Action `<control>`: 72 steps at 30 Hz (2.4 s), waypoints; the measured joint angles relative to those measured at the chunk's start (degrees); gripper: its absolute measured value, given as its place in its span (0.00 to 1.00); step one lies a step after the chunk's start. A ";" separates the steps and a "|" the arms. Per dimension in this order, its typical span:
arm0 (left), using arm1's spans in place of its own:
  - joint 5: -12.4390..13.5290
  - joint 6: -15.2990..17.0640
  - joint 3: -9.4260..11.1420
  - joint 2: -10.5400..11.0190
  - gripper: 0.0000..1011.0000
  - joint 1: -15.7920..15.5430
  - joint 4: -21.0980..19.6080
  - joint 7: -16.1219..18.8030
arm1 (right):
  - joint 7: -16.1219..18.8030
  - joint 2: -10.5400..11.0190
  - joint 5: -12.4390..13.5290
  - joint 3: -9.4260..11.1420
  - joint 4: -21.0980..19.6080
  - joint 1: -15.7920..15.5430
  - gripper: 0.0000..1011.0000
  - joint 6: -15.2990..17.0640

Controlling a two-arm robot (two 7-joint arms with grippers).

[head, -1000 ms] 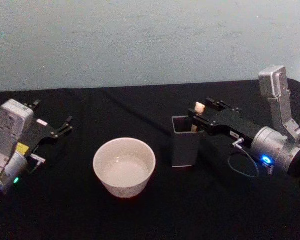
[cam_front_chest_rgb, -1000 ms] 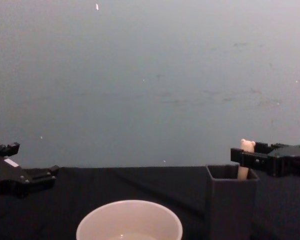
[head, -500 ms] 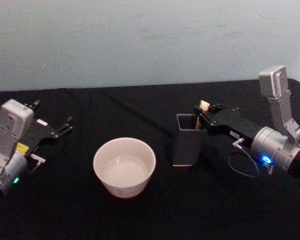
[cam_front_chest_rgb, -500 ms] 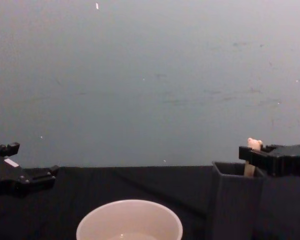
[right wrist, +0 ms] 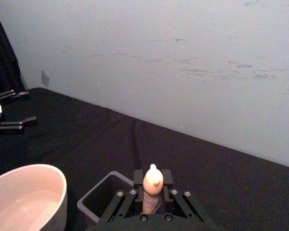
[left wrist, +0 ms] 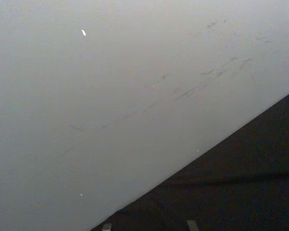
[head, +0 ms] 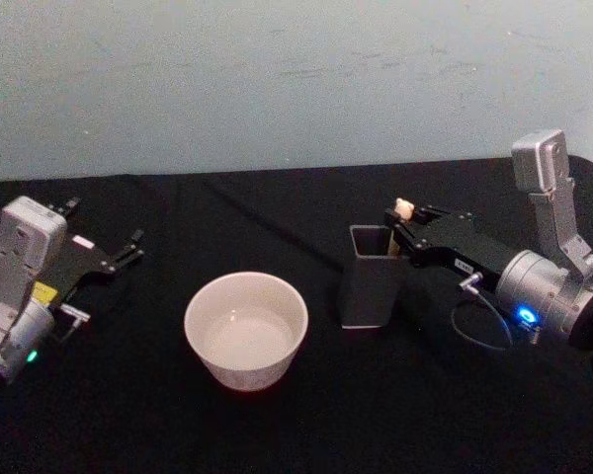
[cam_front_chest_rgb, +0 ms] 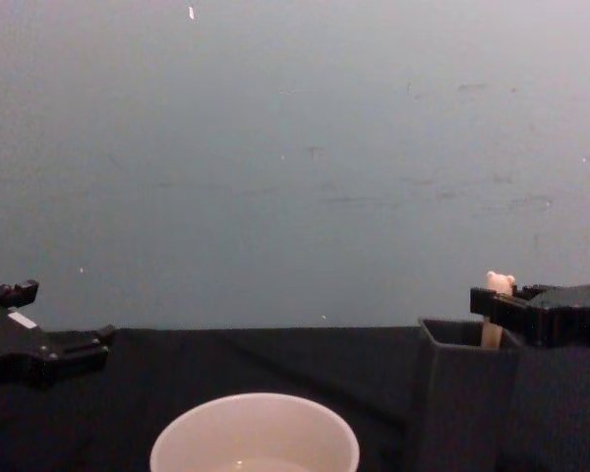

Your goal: Pick up the stirring spoon with one hand, stir inside the cup, then place it back in its original position.

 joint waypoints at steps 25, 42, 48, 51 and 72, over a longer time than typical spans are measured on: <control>0.00 0.00 0.00 0.00 0.99 0.00 0.00 0.00 | 2.02 0.45 3.08 0.30 -2.67 -0.85 0.22 1.12; 0.00 0.00 0.00 0.00 0.99 0.00 0.00 0.00 | 0.95 2.09 7.38 2.38 -8.19 -1.22 0.22 0.95; 0.00 0.00 0.00 0.00 0.99 0.00 0.00 0.00 | 0.76 2.47 9.63 3.27 -9.95 -1.02 0.22 0.52; 0.00 0.00 0.00 0.00 0.99 0.00 0.00 0.00 | 0.58 2.59 10.60 3.55 -10.65 -0.82 0.22 0.16; 0.00 0.00 0.00 0.00 0.99 0.00 0.00 0.00 | 3.25 0.52 14.05 -2.16 -9.87 3.50 0.22 -0.86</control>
